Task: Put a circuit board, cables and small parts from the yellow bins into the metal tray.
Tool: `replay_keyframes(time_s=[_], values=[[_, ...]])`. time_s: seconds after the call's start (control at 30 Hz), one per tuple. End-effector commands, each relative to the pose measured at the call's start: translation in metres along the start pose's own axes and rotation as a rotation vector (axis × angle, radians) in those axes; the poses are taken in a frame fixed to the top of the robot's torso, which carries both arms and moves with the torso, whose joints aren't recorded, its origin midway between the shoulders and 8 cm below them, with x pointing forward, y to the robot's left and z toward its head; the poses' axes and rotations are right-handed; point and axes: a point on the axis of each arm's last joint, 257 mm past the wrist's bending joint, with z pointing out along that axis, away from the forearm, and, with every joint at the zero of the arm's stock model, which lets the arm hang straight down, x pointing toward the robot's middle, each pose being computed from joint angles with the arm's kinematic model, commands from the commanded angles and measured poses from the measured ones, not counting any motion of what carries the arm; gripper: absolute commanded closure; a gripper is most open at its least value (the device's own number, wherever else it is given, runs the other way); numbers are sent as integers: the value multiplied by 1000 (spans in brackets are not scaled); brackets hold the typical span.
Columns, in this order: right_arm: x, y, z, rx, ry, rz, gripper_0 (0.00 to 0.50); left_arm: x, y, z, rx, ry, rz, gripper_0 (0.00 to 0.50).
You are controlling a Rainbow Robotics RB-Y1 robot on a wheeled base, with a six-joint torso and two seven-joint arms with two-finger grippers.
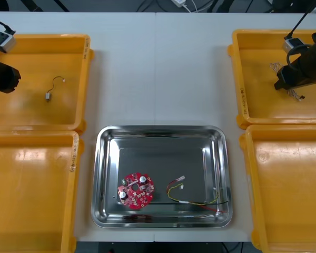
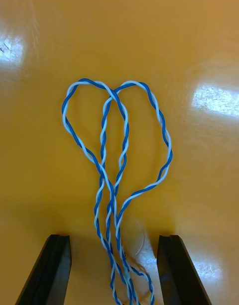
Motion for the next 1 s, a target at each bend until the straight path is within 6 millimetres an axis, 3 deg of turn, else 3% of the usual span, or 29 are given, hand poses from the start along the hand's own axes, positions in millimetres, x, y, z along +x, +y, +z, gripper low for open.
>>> replay_keyframes(time_s=[0.03,0.23,0.3,0.33,0.37,0.4,0.47,0.73,1.0], values=[[-6,5,0,-2,-17,-45,0,-8,12,-30,-46,-13,-139,500],[-3,5,3,-6,-16,-41,0,-11,-10,-50,-48,0,-181,500],[-2,5,4,-6,-16,-41,53,-11,-16,-54,-49,-5,-190,500],[-2,5,5,-6,-18,-40,141,-11,-21,-56,-48,-10,-195,500],[-2,6,5,-7,-20,-40,259,-11,-25,-58,-46,-14,-203,500],[-2,5,5,-6,-20,-41,309,-12,-27,-59,-48,-16,-204,500],[-3,5,4,-7,-24,-41,498,-12,-36,-64,-43,-20,-218,500],[-7,7,4,-13,-38,-36,500,-13,-73,-80,-24,-22,-258,500],[-27,5,-28,15,-57,-89,500,-12,-108,-93,-22,-19,-274,500]])
